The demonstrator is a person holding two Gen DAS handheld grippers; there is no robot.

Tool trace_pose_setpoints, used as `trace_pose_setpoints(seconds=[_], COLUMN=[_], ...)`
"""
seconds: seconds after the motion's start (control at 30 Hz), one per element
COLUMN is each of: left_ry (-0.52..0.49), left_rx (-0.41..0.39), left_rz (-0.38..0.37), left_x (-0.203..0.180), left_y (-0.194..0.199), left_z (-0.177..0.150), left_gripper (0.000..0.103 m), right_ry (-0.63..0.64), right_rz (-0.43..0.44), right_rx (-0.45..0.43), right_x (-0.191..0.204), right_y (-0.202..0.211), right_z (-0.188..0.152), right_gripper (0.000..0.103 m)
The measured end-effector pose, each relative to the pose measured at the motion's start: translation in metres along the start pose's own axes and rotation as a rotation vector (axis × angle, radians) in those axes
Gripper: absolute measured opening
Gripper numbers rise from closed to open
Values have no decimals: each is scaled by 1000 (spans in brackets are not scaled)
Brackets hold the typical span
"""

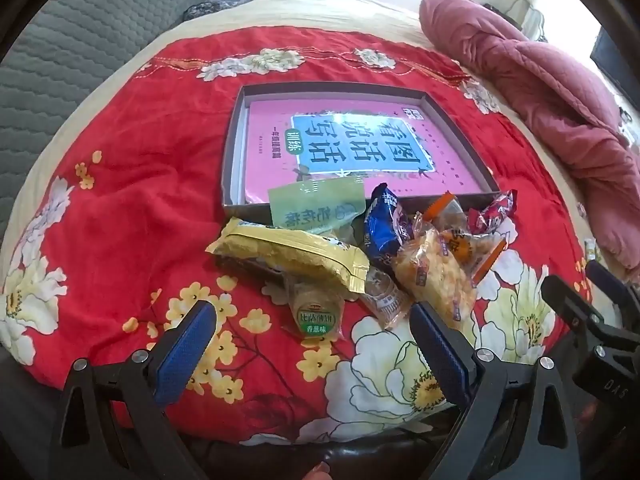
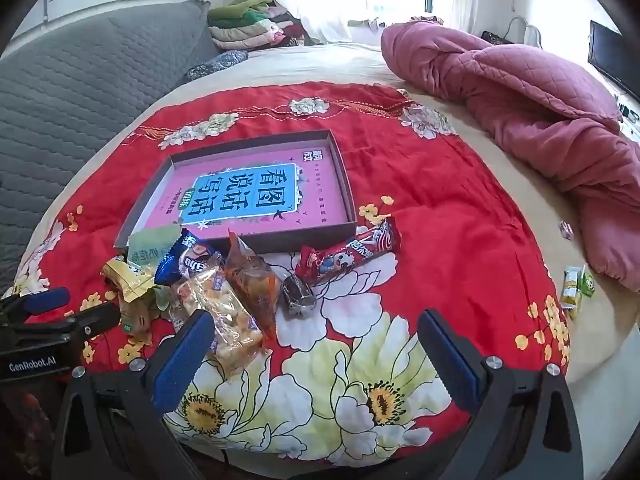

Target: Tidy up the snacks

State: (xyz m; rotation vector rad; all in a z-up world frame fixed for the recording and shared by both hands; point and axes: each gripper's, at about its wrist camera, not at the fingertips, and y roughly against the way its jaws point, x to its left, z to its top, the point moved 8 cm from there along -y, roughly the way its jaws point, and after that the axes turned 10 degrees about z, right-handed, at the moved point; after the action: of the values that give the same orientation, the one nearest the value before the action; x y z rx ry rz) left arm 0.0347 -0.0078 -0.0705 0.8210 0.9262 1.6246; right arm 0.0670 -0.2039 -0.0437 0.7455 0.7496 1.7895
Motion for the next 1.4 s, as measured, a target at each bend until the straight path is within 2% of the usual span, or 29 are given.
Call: trace_pose_setpoints(seconds=[1.4], left_ry=[1], left_rx=[10], left_rz=[-14], left_x=[-3], left_y=[1], left_z=[-3], left_gripper=[98], right_ry=[-5], right_rz=[12], right_rx=[10], right_x=[3], right_y=[-1], right_z=[-2], right_gripper=[102])
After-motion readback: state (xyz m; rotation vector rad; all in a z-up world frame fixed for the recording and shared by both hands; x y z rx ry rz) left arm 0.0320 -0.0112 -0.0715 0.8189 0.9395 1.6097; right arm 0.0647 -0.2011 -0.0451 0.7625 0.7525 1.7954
